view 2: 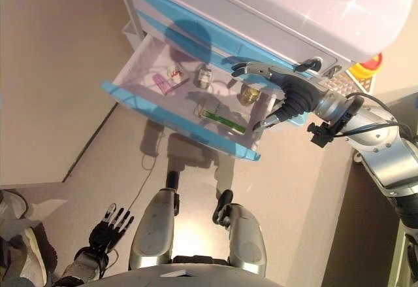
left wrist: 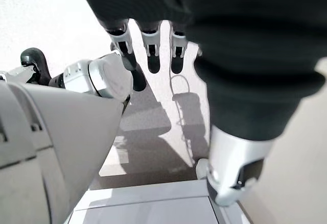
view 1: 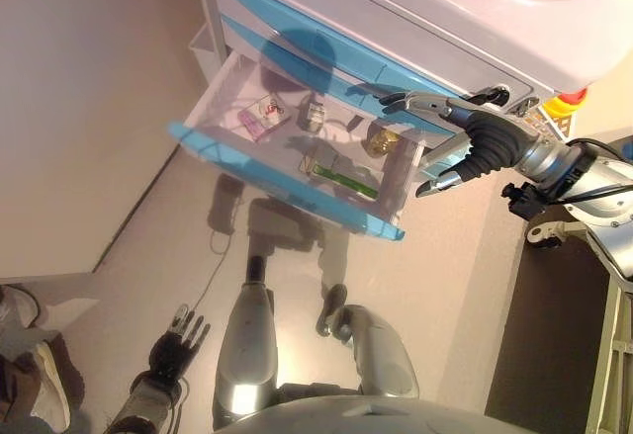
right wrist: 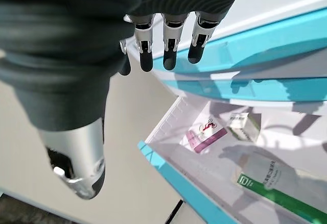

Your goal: Open the drawer and pick up the medicine

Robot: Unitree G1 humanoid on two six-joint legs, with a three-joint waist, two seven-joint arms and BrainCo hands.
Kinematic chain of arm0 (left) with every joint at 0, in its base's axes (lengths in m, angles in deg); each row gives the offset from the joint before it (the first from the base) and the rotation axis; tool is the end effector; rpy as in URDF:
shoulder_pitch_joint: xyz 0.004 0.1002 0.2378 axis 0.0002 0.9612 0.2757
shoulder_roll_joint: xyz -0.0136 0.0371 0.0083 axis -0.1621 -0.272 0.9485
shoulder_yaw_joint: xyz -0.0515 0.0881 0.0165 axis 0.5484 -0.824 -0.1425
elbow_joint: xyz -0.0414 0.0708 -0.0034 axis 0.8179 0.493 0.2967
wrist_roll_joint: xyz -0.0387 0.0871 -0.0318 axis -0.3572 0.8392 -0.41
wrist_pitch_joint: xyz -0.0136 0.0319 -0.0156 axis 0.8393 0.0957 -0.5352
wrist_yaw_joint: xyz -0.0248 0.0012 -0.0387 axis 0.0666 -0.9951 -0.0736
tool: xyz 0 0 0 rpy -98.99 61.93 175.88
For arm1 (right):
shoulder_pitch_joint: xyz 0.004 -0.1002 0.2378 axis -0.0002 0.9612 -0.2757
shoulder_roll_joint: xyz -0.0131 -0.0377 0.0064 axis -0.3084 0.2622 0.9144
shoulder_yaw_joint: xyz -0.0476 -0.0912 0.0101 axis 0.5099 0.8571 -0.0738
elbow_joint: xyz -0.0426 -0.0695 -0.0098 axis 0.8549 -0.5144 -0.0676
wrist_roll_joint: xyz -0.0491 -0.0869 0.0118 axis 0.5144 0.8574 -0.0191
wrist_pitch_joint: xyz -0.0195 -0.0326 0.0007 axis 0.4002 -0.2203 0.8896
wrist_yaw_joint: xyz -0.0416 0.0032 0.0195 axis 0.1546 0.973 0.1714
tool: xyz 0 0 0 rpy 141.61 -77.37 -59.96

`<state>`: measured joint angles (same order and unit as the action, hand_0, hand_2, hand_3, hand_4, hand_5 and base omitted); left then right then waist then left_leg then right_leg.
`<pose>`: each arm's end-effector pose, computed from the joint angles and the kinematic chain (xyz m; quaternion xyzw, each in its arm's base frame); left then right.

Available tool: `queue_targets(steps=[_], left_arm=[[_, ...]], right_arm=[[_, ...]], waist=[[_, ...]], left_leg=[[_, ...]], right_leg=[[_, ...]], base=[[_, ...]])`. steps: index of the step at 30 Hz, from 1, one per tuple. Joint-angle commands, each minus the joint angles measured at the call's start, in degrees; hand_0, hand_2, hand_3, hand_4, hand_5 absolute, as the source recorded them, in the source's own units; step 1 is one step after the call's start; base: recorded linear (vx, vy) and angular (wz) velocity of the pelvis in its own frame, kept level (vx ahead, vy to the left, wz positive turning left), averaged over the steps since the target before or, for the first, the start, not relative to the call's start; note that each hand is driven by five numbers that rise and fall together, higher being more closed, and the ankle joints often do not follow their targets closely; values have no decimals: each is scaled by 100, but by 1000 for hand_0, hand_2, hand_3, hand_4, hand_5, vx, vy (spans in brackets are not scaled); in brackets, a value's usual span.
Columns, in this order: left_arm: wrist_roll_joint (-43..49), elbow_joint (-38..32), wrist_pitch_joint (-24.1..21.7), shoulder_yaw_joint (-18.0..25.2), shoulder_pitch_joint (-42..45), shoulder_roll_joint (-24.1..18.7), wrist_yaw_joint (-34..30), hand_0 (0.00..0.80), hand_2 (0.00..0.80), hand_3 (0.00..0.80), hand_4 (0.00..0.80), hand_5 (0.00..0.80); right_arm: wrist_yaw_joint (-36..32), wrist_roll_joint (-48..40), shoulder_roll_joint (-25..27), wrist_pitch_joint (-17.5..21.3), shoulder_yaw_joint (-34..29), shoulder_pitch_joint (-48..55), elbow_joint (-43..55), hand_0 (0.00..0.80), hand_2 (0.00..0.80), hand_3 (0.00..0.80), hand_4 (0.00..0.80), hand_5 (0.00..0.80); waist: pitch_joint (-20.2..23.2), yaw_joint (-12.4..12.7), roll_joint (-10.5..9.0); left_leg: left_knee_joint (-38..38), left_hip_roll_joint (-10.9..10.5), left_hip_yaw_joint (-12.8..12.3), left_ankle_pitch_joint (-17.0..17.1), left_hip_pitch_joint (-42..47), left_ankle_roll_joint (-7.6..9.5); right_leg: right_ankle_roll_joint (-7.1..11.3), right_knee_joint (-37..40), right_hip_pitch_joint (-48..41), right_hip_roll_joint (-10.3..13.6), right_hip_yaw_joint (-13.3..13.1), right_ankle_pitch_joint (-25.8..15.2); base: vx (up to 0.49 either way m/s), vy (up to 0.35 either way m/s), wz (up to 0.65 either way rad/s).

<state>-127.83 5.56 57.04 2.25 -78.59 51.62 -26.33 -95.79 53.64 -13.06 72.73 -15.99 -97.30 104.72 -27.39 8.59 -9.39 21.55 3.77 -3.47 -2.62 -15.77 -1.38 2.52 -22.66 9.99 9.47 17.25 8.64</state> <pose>0.0850 0.2763 -0.0916 -0.4487 0.2725 0.2468 0.8146 0.2293 -0.2154 0.2345 -0.4531 -0.2434 0.3332 0.7902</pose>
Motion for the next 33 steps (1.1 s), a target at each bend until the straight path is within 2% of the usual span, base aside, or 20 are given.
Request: queue_targets(steps=[1,8,16,20,24,33], left_arm=[[127,-210,34,-86,310,-1,49,0,0,0,0,0],[196,-203,120,-106,330,49,-16,0,0,0,0,0],[179,-347,180,-177,385,123,55,0,0,0,0,0],[203,-467,179,-191,411,166,128,0,0,0,0,0],[214,-581,168,-187,445,196,188,0,0,0,0,0],[275,-691,175,-175,528,257,204,0,0,0,0,0]], right_arm=[[19,130,-139,16,280,-465,-13,0,0,0,0,0],[155,452,-291,-197,874,-1046,-540,0,0,0,0,0],[851,1432,-320,-115,1336,-1694,-1245,0,0,0,0,0],[1163,1819,-348,-213,1537,-1966,-1445,0,0,0,0,0],[1438,2187,-414,-125,1700,-2227,-1746,0,0,0,0,0],[1832,2476,-606,-219,2024,-2642,-2199,0,0,0,0,0]], waist=[[222,142,24],[152,284,188],[47,394,379],[10,435,443],[-37,497,496],[-62,619,582]], left_leg=[[-315,-272,-84,-359,183,202],[-207,-375,49,-347,61,185],[-145,-485,115,-310,-86,198],[-126,-519,153,-294,-148,202],[-83,-533,181,-298,-194,220],[26,-578,216,-341,-262,246]], right_leg=[[378,108,129,-43,-11,-623],[286,137,135,-12,8,-497],[259,77,257,30,-37,-445],[256,71,301,36,-85,-439],[263,8,364,67,-79,-443],[260,-71,416,133,-46,-426]], base=[[24,14,15],[22,35,7],[-1,34,8],[-6,30,11],[-2,22,6],[8,16,2]])
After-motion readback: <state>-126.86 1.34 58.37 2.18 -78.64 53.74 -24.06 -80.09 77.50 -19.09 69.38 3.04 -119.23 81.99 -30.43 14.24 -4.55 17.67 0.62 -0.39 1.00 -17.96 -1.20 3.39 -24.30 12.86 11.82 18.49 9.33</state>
